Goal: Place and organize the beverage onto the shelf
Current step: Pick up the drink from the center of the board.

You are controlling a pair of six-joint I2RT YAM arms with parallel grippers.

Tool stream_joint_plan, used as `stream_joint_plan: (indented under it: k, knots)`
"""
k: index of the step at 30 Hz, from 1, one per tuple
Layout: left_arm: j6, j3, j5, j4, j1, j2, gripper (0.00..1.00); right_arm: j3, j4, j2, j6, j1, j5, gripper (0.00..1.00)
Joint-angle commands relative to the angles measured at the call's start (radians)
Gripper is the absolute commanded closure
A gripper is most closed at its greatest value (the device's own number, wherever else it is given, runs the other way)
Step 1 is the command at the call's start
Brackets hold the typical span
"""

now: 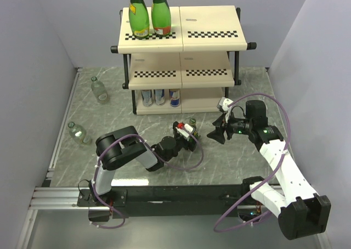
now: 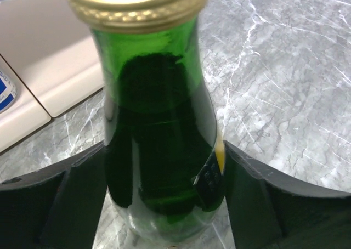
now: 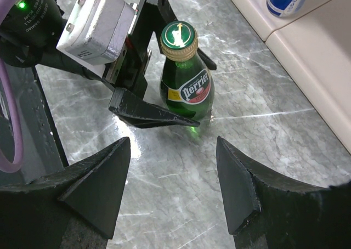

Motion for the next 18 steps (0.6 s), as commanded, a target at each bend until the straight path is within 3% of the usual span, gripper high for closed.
stream_joint_plan:
  k: [1, 5, 12, 13, 16, 18]
  knots:
    - [0.005, 0.019, 0.009, 0.564, 0.009, -0.029, 0.20, 0.032, 0.010, 0.003, -0.015, -0.008, 0.004, 0.29]
    - [0.007, 0.020, 0.010, 0.564, 0.011, -0.032, 0.30, 0.032, 0.010, 0.003, -0.015, -0.009, 0.004, 0.30]
    - [0.015, 0.019, 0.012, 0.564, 0.012, -0.040, 0.68, 0.032, 0.009, 0.001, -0.015, -0.011, 0.006, 0.30]
    - [0.016, 0.017, 0.013, 0.564, 0.012, -0.041, 0.80, 0.032, 0.010, 0.001, -0.015, -0.011, 0.007, 0.29]
    - [0.024, 0.002, 0.015, 0.565, 0.012, -0.058, 0.99, 0.032, 0.010, 0.001, -0.015, -0.011, 0.006, 0.30]
    - [0.025, -0.010, 0.023, 0.565, 0.012, -0.080, 1.00, 0.032, 0.007, 0.001, -0.015, -0.011, 0.004, 0.30]
